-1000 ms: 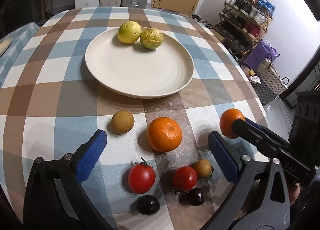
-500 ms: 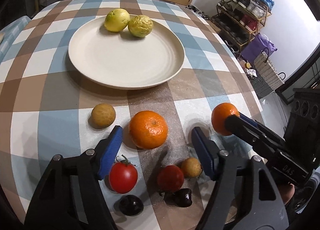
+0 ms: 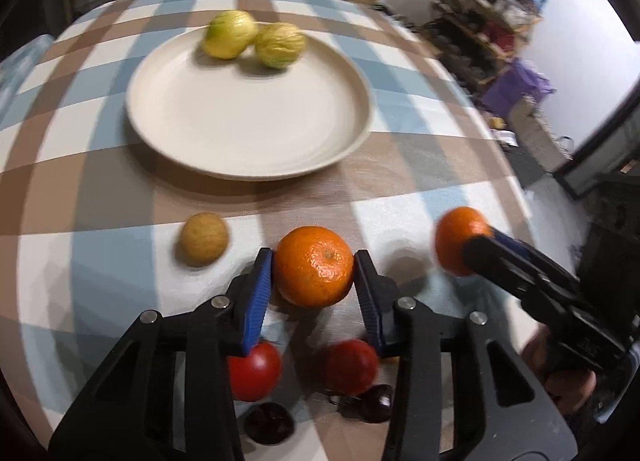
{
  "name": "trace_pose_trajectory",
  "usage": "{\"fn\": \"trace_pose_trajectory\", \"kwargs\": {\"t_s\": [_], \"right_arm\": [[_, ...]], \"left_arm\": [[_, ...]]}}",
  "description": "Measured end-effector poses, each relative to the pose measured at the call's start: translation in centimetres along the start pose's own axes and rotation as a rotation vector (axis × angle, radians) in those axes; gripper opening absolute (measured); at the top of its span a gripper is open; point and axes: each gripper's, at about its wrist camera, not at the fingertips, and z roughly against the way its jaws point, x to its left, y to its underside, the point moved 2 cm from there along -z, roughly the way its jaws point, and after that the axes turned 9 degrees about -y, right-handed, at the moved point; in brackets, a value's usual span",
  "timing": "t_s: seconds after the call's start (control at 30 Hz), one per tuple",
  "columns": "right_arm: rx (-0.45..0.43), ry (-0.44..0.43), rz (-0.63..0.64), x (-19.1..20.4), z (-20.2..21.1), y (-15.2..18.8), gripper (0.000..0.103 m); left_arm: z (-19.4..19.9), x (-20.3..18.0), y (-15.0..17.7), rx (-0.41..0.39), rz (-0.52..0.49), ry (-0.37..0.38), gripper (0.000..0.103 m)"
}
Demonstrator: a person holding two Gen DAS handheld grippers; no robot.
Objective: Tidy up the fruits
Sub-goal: 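Carry both tangerines to the plate beside the yellow fruits and release them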
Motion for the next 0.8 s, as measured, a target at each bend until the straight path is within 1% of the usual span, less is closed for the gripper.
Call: {"fn": "trace_pose_trajectory", "kwargs": {"t_s": [0.07, 0.23, 0.4, 0.63, 0.8], "right_arm": [[0.005, 0.004, 0.000, 0.0, -0.1, 0.0, 0.041], [0.015, 0.014, 0.005, 0.1, -0.3, 0.0, 0.041], [0.023, 0.028, 0.013, 0.5, -0.6, -0.1, 0.041], [0.034, 0.036, 0.027, 1.1, -1.3, -0.5, 0.041], [0.037, 0.013, 0.046, 1.9, -2.3, -1.9, 0.041]], "left_arm": [[0.2, -0.3, 0.1, -0.013, -0.021, -0.007, 0.037], [0.8, -0.7, 0.2, -0.028, -0.031, 0.026, 0.037], [1.6, -0.2, 0.1, -0.043, -0.025, 0.058, 0.037], [3.1, 1.4, -0.8, -0.078, -0.007, 0.082, 0.037], [3.9, 2.9, -2.2, -0.103, 0.006, 0.084, 0.037]]}}
